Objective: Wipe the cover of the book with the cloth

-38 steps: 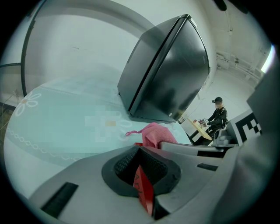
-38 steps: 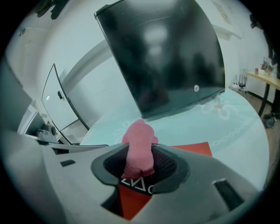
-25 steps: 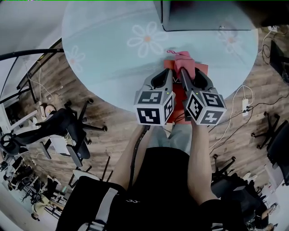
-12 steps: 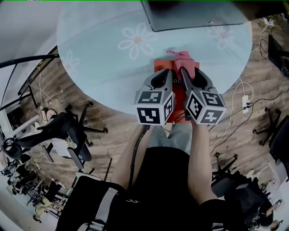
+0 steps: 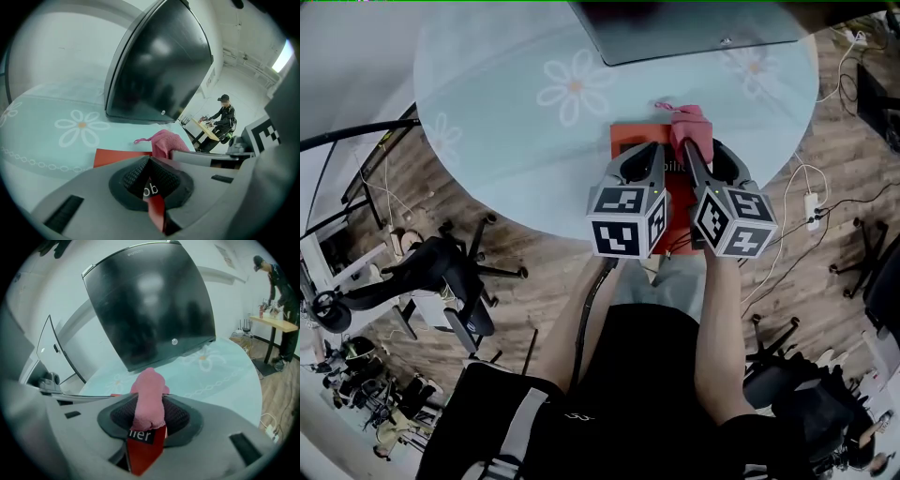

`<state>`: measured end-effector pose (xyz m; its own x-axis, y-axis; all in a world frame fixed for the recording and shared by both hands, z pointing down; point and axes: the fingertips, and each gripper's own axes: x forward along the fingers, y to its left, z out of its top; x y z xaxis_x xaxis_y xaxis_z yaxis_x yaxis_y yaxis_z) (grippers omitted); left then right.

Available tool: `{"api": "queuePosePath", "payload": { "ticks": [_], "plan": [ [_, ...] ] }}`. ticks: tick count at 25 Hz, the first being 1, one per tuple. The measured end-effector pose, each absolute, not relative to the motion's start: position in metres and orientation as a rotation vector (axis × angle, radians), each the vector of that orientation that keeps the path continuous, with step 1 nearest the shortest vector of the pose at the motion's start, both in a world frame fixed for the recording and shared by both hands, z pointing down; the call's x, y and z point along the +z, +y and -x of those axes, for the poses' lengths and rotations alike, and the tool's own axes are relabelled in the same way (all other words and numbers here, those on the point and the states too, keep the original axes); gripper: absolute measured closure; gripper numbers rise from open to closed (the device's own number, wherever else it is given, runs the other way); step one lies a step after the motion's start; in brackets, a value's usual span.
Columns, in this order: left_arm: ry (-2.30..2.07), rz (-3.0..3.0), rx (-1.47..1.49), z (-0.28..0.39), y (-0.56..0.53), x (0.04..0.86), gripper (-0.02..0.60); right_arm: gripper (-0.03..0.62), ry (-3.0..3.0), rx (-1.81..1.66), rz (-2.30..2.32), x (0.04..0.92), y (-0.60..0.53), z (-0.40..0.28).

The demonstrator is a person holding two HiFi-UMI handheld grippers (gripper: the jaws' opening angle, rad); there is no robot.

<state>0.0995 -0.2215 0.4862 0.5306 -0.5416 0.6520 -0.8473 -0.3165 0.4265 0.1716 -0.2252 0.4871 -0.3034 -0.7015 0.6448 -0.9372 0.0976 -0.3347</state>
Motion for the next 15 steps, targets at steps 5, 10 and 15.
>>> {"api": "queuePosePath", "payload": {
  "ticks": [5, 10, 15],
  "plan": [
    [-1.113, -2.013, 0.518, -0.11, -0.223, 0.487, 0.569, 0.436, -2.026, 1.033, -1.646, 0.489, -0.223, -0.187],
    [-1.113, -2.022, 0.503, -0.113, -0.221, 0.481, 0.568, 0.437, -1.962, 1.018, -1.724, 0.486, -0.22, -0.205],
    [-1.138, -2.026, 0.464, -0.104, -0.222, 0.47, 0.569, 0.439, -1.999, 0.952, -1.787, 0.462, -0.229, -0.205]
  ]
}}
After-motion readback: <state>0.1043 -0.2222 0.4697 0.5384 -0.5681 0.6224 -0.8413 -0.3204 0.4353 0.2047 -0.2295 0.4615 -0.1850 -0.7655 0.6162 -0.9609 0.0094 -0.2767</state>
